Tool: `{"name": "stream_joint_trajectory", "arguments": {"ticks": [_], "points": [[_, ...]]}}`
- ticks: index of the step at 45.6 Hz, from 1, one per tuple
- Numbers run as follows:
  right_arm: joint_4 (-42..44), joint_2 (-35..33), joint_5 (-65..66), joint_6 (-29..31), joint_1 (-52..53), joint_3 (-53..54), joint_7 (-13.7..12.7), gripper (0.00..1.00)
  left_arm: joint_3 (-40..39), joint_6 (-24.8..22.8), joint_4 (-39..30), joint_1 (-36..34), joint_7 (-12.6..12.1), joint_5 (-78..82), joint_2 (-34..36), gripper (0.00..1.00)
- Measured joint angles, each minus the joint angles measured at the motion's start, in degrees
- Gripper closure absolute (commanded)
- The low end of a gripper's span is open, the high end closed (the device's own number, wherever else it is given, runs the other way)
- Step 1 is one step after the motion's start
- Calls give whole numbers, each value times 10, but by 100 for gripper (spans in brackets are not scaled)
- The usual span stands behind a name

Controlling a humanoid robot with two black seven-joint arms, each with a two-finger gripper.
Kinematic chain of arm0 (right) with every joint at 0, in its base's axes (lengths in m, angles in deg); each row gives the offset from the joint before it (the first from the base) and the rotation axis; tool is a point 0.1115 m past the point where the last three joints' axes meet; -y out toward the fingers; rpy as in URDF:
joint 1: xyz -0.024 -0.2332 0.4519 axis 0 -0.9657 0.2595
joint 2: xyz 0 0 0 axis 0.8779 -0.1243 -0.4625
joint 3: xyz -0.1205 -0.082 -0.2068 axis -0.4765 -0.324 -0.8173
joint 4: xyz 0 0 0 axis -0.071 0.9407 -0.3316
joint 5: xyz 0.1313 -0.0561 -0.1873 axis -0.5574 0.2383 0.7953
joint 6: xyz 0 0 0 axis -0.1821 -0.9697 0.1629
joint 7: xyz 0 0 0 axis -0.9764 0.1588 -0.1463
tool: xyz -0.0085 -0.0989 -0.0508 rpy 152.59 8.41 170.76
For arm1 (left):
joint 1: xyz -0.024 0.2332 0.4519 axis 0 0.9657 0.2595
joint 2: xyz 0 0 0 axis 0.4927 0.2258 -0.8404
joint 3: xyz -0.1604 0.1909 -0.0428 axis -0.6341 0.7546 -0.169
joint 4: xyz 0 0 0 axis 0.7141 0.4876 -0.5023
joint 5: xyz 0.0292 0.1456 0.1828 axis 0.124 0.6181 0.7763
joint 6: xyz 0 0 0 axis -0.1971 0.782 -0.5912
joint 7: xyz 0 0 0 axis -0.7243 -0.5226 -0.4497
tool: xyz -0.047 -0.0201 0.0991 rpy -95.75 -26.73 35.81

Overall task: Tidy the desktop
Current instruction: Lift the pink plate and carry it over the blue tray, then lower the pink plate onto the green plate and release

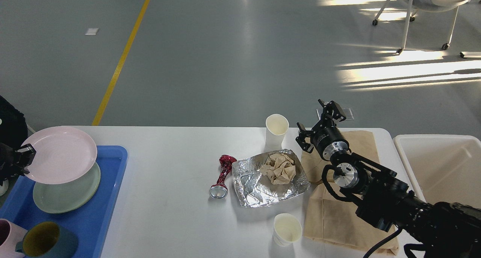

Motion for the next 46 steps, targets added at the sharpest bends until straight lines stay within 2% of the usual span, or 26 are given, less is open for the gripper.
{"name": "stream_joint_trajectory", "arguments": {"ticks": [17, 46], "points": [[0, 0, 0, 0, 0, 0, 0, 0, -1, 27, 0, 54, 2, -3, -2, 100], [0, 0, 0, 0, 0, 0, 0, 0, -30, 30, 0, 71, 2, -2, -21, 100]]}}
